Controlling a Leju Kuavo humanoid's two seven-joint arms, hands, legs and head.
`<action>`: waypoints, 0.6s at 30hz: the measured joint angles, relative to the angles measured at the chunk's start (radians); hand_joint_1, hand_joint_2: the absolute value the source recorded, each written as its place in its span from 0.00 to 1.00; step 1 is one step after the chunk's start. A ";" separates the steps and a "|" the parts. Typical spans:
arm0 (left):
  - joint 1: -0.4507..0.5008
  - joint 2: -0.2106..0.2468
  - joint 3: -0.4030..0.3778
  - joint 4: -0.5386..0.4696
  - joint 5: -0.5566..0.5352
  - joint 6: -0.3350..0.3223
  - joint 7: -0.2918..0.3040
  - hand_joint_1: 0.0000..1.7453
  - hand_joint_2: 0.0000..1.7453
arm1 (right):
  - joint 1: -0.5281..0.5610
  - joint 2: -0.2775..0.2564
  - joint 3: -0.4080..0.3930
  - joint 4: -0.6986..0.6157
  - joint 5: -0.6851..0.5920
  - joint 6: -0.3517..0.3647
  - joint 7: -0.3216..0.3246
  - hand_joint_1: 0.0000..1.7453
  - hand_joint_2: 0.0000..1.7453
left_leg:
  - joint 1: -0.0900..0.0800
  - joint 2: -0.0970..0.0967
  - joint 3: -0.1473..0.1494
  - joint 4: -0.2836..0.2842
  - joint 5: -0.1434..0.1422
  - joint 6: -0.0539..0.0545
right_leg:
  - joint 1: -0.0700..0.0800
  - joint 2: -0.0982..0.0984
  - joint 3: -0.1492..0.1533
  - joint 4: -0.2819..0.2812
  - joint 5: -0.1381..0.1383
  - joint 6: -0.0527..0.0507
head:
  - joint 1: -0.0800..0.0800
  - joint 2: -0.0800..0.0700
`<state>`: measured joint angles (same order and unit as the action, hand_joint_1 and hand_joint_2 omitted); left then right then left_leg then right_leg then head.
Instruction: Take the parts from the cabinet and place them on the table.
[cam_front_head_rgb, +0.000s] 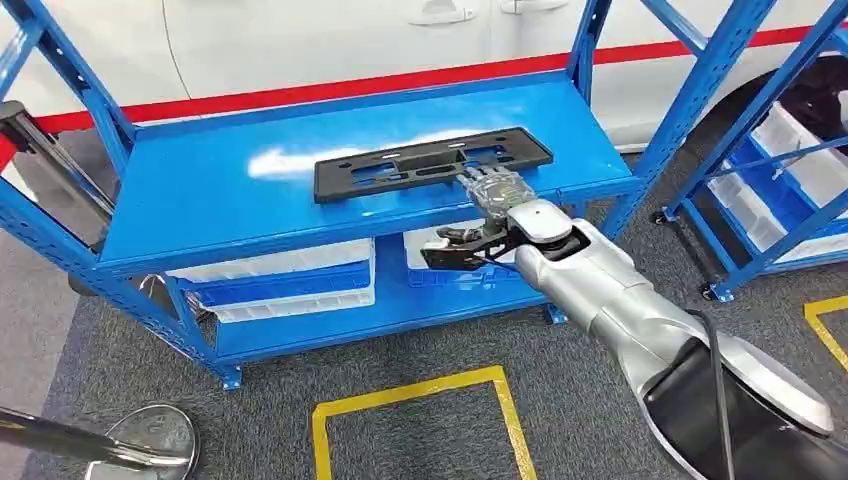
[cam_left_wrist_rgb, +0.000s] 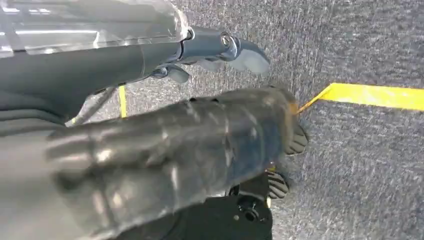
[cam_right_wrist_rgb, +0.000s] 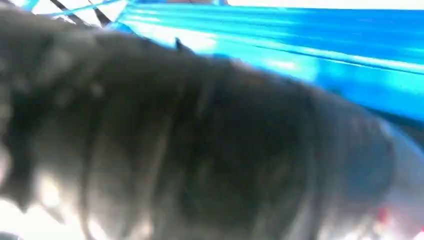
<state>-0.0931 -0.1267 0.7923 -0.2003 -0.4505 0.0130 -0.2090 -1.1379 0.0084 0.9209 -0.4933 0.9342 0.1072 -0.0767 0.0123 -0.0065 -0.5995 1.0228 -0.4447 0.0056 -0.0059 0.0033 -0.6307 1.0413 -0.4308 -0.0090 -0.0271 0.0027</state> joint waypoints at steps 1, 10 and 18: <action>0.001 0.003 0.000 0.000 0.000 0.001 0.000 0.00 0.00 | 0.000 0.000 0.000 -0.001 -0.001 0.000 0.000 0.00 0.00 | 0.002 0.002 -0.001 0.005 -0.010 -0.005 | -0.007 -0.003 0.011 -0.010 0.003 -0.007 | 0.000 0.000; 0.002 0.002 0.000 0.000 -0.003 0.008 0.000 0.00 0.00 | 0.005 0.002 0.005 -0.008 -0.009 0.008 0.000 0.00 0.00 | 0.004 0.003 -0.071 0.097 0.018 -0.014 | -0.004 0.000 0.027 -0.007 -0.011 -0.017 | -0.002 0.000; 0.000 0.000 0.000 0.000 -0.003 0.013 0.000 0.00 0.00 | -0.001 0.000 0.010 -0.014 -0.012 0.011 0.000 0.00 0.00 | 0.005 0.003 -0.008 -0.018 0.025 0.028 | 0.000 0.000 -0.001 0.054 -0.059 0.018 | 0.000 0.000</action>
<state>-0.0932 -0.1267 0.7923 -0.1999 -0.4536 0.0259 -0.2091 -1.1385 0.0080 0.9308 -0.5070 0.9220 0.1179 -0.0767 0.0174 -0.0037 -0.6076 1.0046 -0.4199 0.0333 -0.0054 0.0031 -0.6315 1.0955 -0.4902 0.0091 -0.0267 0.0027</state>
